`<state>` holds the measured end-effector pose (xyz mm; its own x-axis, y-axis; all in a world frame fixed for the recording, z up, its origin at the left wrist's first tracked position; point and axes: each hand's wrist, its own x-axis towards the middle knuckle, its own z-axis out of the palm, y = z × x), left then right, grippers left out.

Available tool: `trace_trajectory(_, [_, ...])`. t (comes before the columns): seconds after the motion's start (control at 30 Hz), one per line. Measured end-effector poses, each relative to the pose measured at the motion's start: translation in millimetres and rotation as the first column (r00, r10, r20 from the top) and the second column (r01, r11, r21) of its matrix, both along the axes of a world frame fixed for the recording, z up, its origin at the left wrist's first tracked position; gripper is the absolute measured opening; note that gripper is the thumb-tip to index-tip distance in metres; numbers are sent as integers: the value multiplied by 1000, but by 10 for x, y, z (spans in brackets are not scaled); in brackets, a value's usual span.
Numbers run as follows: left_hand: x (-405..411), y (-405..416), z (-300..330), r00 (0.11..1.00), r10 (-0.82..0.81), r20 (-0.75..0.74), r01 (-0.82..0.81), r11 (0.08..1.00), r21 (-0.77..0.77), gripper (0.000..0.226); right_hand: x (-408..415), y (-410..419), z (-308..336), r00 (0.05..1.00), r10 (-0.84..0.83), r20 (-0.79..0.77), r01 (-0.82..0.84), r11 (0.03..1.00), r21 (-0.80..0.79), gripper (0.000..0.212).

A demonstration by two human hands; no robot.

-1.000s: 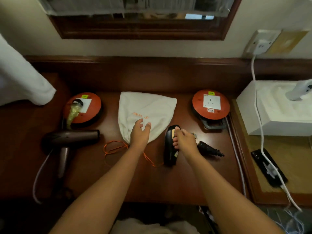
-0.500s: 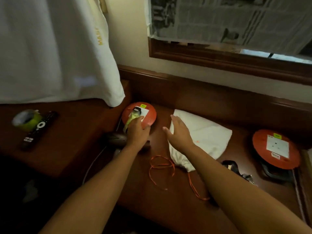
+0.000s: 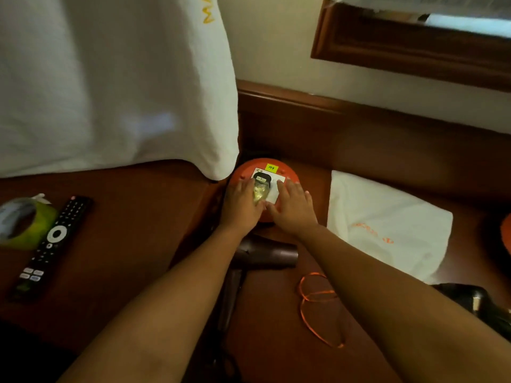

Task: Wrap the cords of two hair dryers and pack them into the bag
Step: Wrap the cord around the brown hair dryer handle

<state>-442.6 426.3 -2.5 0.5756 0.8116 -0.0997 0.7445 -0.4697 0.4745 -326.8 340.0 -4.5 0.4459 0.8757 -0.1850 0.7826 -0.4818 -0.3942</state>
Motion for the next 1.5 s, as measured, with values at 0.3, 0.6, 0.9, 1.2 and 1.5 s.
trace_trajectory(0.3, [218,261,-225,999,0,43,2,999,-47,75,4,161,-310,997,-51,-59,54,997,58,59])
trace_trajectory(0.6, [338,343,-283,1000,-9,-1,9,995,-102,69,4,218,-309,999,-41,12,41,999,3,57])
trace_trajectory(0.9, [387,361,-237,999,7,53,-3,996,-85,65,44,288,-211,997,-32,76,34,999,-28,59])
trace_trajectory(1.2, [394,310,-121,985,63,162,-43,991,-127,63,40,251,-236,998,-39,39,40,999,-24,64])
trace_trajectory(1.5, [233,233,2,933,199,299,-107,949,-297,64,6,294,-165,924,-222,-312,249,967,49,70])
